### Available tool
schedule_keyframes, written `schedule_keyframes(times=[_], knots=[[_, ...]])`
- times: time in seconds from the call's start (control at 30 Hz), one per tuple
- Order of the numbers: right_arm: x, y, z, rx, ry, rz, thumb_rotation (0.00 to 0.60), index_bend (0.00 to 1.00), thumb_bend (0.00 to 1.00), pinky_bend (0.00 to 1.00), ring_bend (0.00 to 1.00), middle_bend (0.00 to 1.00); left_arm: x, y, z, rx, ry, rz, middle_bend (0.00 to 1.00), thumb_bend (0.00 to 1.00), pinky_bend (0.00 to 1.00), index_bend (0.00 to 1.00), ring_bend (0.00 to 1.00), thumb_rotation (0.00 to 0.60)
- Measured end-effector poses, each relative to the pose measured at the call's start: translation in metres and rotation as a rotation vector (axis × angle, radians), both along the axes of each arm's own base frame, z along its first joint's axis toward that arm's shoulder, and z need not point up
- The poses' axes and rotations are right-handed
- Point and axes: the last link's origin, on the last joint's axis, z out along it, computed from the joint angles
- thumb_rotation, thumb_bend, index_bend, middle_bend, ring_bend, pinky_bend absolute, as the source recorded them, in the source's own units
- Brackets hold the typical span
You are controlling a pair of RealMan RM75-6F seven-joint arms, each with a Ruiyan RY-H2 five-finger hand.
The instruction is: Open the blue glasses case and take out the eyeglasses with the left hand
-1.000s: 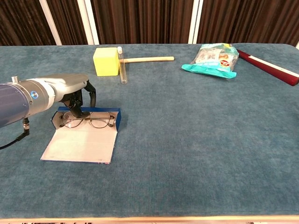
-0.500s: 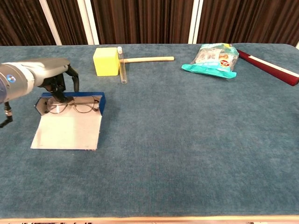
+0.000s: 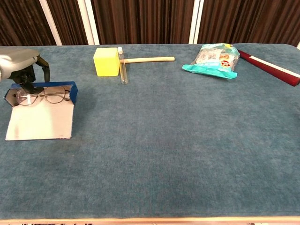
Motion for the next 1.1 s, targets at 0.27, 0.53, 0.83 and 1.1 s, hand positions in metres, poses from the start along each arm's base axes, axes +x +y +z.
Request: schedule_keyframes(times=[0.27,0.53,0.83,1.1], knots=[[0.000,0.000,0.000,0.009,-0.030,-0.018,0.600,0.00,0.16,0.19,0.00,0.00,-0.016,-0.008,-0.002,-0.011,0.062,-0.011,1.00,0.40,1.00,0.58,0.94,0.600],[-0.001,0.000,0.000,0.012,-0.028,-0.020,0.600,0.00,0.16,0.19,0.00,0.00,-0.015,-0.009,-0.001,0.007,0.080,-0.038,1.00,0.40,1.00,0.58,0.94,0.600],[-0.001,0.000,0.000,0.011,-0.021,-0.020,0.600,0.00,0.16,0.19,0.00,0.00,-0.013,-0.008,0.003,0.030,0.136,-0.110,1.00,0.40,1.00,0.59,0.95,0.600],[-0.001,0.000,0.000,0.012,-0.021,-0.021,0.600,0.00,0.16,0.19,0.00,0.00,-0.020,-0.010,0.003,0.042,0.218,-0.201,1.00,0.40,1.00,0.59,0.95,0.600]])
